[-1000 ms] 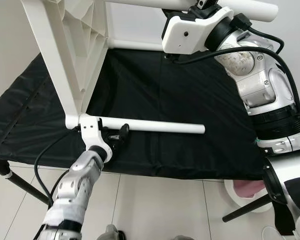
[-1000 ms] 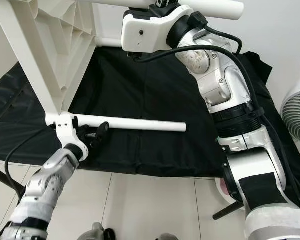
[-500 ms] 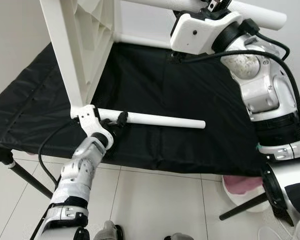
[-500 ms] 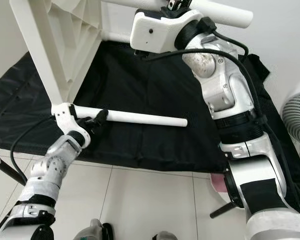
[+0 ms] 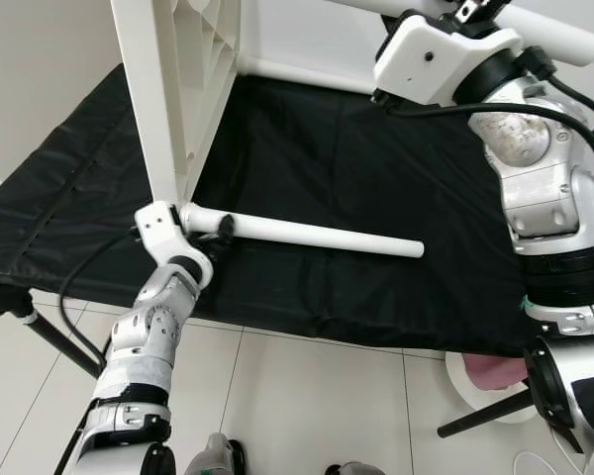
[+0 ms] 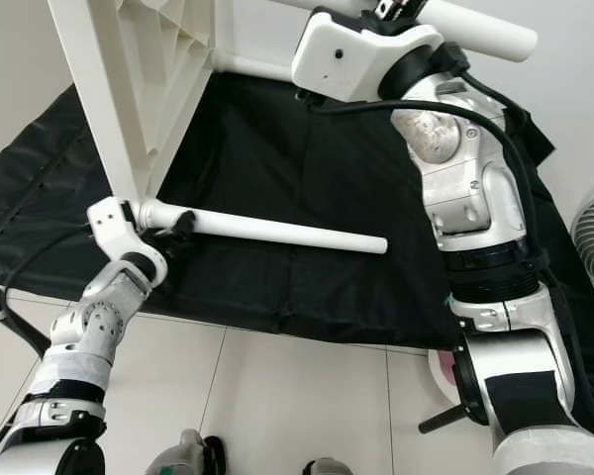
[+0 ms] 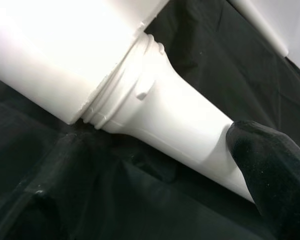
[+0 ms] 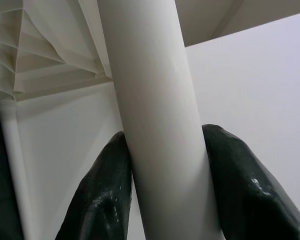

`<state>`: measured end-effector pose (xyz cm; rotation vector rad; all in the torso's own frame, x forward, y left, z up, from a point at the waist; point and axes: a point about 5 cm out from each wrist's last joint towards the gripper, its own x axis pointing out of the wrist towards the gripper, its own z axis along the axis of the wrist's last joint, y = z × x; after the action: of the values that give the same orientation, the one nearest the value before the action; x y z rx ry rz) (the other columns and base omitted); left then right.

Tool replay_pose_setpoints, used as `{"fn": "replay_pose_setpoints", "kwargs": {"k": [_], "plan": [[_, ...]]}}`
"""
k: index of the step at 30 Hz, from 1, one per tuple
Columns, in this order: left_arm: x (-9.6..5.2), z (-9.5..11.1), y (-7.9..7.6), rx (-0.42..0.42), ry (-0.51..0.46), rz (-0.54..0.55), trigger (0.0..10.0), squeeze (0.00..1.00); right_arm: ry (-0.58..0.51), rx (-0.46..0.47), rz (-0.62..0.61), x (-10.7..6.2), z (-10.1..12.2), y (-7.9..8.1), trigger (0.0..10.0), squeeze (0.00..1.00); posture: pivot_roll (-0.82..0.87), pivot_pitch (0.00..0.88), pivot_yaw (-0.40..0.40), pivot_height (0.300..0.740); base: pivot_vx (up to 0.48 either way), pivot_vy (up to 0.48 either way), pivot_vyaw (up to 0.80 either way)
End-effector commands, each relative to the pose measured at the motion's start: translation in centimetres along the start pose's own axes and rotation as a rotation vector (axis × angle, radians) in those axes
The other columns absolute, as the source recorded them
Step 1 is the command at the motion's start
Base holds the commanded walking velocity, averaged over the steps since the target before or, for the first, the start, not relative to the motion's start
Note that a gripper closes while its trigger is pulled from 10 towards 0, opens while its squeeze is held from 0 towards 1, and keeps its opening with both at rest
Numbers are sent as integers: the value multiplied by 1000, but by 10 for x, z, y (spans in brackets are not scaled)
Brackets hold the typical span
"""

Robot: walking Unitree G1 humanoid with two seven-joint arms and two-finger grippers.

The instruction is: Building children table

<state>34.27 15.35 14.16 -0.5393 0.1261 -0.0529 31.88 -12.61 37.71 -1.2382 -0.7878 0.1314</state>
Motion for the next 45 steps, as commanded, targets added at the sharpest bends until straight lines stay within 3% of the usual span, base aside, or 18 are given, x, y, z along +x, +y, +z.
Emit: {"fn": "replay_pose_setpoints", "kwargs": {"k": [1, 6, 13, 15, 16, 19, 25, 34, 45], "plan": [[1, -2, 2, 12, 17, 33, 10000, 0, 131, 138, -167, -10, -26, -26, 0, 0, -175, 84, 73, 740, 0, 0, 0], [0, -3, -11, -2, 12, -3, 10000, 0, 160, 163, -202, -12, -33, -36, 0, 0, -175, 84, 73, 740, 0, 0, 0], [7, 2, -28, -63, -3, -54, 10000, 0, 160, 198, -201, -11, -31, -33, 0, 0, -166, 88, 64, 740, 0, 0, 0], [12, 3, -44, -151, 13, -105, 10000, 0, 163, 216, -212, -10, -30, -34, 0, 0, -165, 90, 66, 740, 0, 0, 0], [12, 3, -44, -151, 13, -105, 10000, 0, 163, 216, -212, -10, -30, -34, 0, 0, -165, 90, 66, 740, 0, 0, 0], [16, 2, -62, -254, 31, -158, 10000, 0, 166, 230, -233, -8, -29, -37, 0, 0, -170, 90, 69, 740, 0, 0, 0], [21, -2, -81, -292, 51, -203, 10000, 0, 174, 266, -292, -8, -30, -44, 0, 0, -173, 94, 72, 740, 0, 0, 0], [29, 5, -86, -354, 25, -161, 10000, 0, 199, 297, -339, -11, -33, -48, 0, 0, -174, 96, 79, 740, 0, 0, 0], [42, 31, -68, -523, -98, -21, 10000, 0, 205, 327, -366, -13, -32, -50, 0, 0, -179, 94, 98, 740, 0, 0, 0]]}}
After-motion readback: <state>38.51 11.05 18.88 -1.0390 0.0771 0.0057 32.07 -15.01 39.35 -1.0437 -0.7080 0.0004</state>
